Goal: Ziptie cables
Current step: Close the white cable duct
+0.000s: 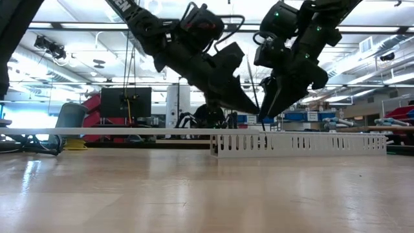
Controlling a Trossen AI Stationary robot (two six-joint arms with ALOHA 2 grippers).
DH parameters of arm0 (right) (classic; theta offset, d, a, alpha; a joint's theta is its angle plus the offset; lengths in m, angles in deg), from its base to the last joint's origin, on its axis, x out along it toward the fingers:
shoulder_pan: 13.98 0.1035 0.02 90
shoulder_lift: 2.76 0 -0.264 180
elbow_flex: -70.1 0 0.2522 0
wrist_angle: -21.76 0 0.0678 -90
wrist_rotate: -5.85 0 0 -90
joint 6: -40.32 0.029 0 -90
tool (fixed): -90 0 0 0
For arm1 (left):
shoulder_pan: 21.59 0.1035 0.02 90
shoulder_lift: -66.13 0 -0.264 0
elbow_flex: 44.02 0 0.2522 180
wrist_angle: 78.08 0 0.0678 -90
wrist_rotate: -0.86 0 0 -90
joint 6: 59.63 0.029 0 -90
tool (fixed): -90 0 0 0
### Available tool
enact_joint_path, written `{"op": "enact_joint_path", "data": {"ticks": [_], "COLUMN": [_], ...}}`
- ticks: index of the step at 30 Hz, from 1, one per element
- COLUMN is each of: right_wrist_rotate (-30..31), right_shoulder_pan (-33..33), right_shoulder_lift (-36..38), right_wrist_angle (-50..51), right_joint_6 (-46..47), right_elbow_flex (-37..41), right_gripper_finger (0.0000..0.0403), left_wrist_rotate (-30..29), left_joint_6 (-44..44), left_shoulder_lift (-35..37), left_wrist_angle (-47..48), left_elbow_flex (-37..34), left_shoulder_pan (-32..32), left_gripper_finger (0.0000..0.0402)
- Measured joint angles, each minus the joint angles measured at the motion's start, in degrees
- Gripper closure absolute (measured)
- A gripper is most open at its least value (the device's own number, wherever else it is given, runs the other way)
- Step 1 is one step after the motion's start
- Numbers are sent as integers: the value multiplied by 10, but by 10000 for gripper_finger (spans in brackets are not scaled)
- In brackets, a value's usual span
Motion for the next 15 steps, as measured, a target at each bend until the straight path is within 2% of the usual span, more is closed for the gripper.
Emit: {"op": "enact_joint_path", "data": {"ticks": [9,15], "right_wrist_rotate": [-1,-5], "right_shoulder_pan": [0,0], "right_shoulder_lift": [-1,-1], "right_wrist_angle": [-13,-20], "right_joint_6": [22,32], "right_elbow_flex": [24,27], "right_gripper_finger": [180,181], "left_wrist_rotate": [-45,-53], "left_joint_6": [4,-6], "left_shoulder_lift": [25,25], "left_wrist_angle": [102,113], "left_elbow_flex": [1,1], "left_shoulder_pan": [-12,-19], "left_gripper_finger": [402,402]}}
